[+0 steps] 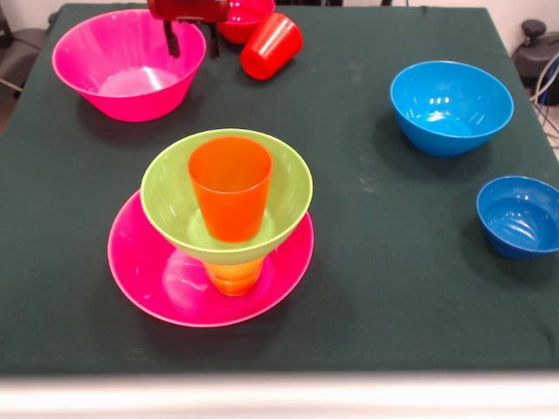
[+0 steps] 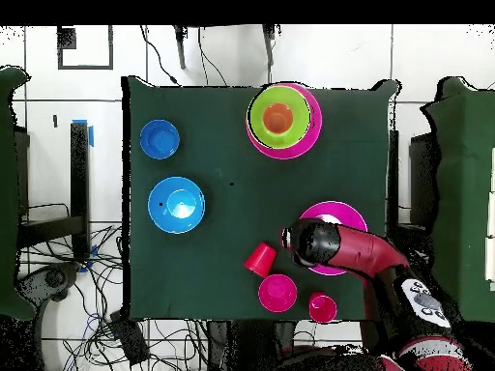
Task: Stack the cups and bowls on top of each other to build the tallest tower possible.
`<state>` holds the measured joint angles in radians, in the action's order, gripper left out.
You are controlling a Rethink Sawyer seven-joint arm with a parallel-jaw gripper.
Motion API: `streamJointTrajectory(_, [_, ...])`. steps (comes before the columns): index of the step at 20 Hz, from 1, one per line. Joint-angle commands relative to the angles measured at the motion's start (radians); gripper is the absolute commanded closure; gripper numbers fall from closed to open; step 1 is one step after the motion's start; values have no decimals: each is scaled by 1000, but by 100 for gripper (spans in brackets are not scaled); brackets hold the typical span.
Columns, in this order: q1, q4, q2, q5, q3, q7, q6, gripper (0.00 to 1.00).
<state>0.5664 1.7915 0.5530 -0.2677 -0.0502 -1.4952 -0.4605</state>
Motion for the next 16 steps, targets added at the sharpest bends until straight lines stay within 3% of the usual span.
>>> streamJointTrajectory(1, [-35, -11, -108, -61, -17, -122, 133, 0])
streamJointTrajectory(9, [-34, -35, -164, -28, -25, -130, 206, 0])
streamJointTrajectory(10, [-32, -33, -163, -22, -25, -120, 200, 100])
streamJointTrajectory(16, [-27, -22, -147, -27, -21, -97, 171, 100])
